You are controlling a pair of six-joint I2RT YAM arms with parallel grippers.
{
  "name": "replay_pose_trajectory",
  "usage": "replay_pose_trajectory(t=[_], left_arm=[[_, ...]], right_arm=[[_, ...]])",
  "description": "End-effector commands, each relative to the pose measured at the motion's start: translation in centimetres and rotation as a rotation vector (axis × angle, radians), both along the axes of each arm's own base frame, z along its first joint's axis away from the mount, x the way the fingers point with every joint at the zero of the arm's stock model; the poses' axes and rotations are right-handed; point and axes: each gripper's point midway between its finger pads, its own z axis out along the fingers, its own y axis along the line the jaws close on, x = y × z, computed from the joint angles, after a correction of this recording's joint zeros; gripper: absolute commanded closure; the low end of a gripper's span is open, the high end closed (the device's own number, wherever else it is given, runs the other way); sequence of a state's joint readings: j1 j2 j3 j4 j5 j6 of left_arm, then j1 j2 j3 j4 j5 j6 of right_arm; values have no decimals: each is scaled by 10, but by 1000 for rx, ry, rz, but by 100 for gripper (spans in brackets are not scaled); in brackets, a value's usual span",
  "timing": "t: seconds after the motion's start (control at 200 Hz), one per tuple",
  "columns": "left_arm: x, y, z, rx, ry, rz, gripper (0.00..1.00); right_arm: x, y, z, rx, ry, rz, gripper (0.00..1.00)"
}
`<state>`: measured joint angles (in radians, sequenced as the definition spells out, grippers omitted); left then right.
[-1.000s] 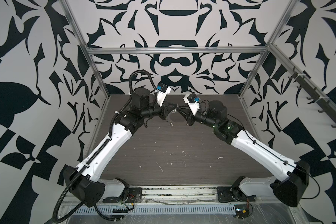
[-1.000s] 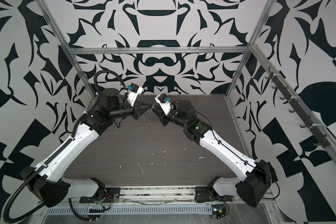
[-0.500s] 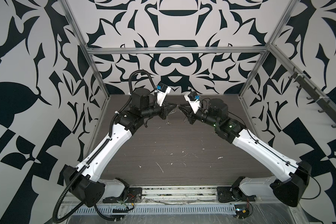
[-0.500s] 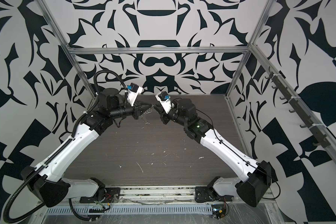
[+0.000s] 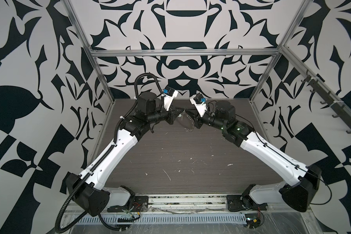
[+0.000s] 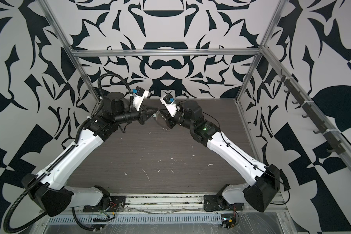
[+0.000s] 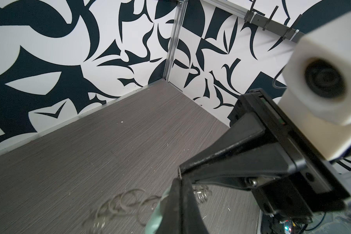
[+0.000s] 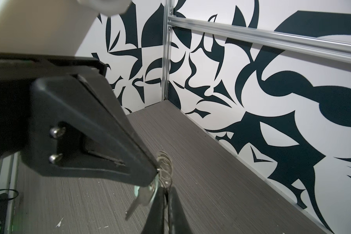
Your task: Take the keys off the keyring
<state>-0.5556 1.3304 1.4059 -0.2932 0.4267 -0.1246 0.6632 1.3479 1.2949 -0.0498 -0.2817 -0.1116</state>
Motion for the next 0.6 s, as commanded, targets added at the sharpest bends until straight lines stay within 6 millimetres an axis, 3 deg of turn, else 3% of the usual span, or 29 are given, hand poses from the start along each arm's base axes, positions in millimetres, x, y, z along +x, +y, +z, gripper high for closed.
replay_pose_trajectory(t=[0.0, 0.315, 0.475, 0.595], left_arm=[[-13, 0, 19, -34, -53, -37, 100], [-15, 2, 20, -29, -56, -36, 100], [-15, 2, 20, -29, -56, -34, 100], [-15, 2, 21, -29, -58, -35, 100]], right_arm=[[-9, 7, 25, 41, -45, 66, 90], [-14, 14, 25, 32, -32, 121, 90], [-12, 12, 21, 22, -17, 114, 83], [-12, 11, 21, 23, -13, 111, 88]])
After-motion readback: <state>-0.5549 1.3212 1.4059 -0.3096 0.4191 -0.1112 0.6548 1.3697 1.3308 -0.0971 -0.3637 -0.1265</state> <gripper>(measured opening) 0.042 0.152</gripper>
